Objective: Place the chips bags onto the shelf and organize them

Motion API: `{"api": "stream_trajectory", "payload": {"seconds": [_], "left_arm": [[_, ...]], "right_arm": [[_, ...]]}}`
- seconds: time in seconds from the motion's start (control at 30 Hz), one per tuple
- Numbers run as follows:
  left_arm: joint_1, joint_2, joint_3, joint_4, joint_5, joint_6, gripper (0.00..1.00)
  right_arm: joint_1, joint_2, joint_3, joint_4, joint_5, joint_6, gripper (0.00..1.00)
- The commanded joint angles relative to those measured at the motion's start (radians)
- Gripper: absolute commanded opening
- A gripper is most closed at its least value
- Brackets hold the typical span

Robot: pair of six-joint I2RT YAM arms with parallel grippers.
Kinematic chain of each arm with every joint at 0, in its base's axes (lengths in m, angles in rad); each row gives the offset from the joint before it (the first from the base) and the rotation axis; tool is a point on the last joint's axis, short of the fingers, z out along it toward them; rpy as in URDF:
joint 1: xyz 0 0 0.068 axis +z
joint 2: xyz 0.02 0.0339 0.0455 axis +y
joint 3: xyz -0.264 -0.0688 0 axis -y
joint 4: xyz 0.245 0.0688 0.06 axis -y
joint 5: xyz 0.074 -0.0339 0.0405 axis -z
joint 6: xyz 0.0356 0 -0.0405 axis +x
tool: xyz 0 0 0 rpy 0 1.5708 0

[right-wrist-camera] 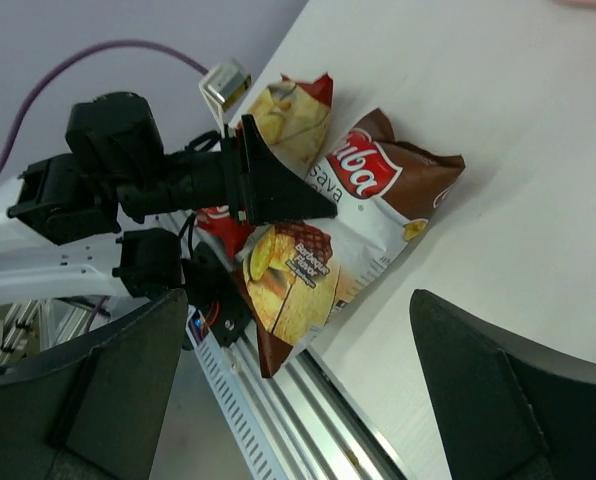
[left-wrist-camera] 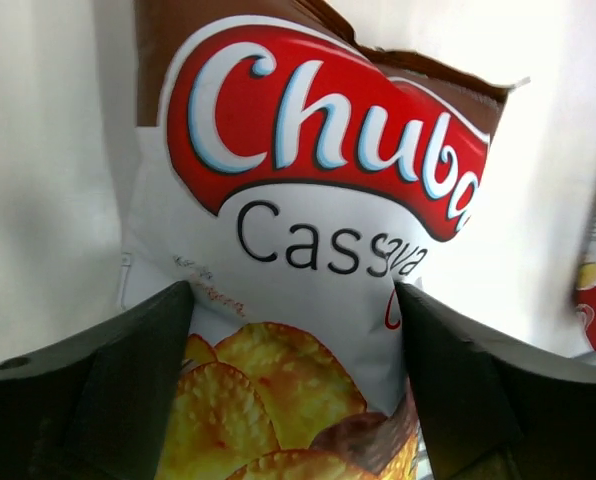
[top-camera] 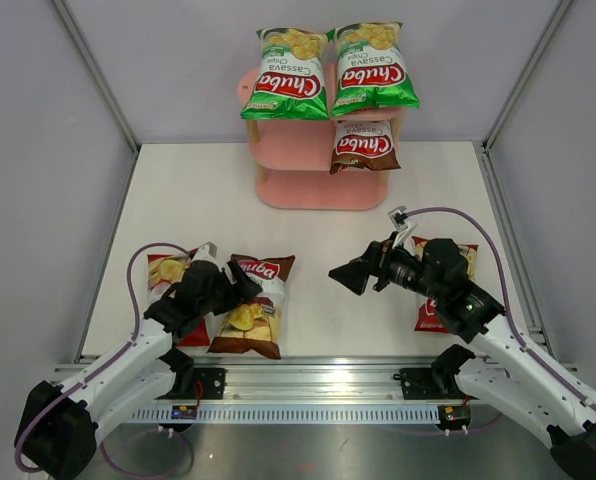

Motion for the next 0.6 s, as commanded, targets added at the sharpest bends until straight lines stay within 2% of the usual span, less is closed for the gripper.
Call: {"api": "stream_trajectory", "payload": {"seconds": [0.0,0.17,0.2,0.3,0.47,0.57], "left_arm": [[-0.042,0.028,-0.049,0.075,0.054,-0.019,0.75],[-0.105,0.114,-0.012,0.09,-0.001,0.022,0.54],[-0.137,0.126,0.006,0.084,-0.011,0.024,0.43],[-0.206,0.134,0.048,0.052,-0.11,0.029,0.31],[-0.309,0.106,0.128,-0.002,-0.224,0.127,0.25],[-0.362,0.08,0.152,0.009,-0.23,0.216,0.22]], "right_arm": [[-0.004,0.083,0.021,0.075,-0.119,-0.003,0.99],[-0.002,0.182,0.049,0.078,-0.162,-0.002,0.99],[-0.002,0.183,0.052,0.078,-0.16,-0.005,0.99],[-0.002,0.19,0.052,0.078,-0.142,-0.015,0.99],[-0.002,0.225,0.061,0.034,-0.06,-0.032,0.99],[-0.004,0.243,0.107,-0.043,-0.008,-0.061,0.99]]}}
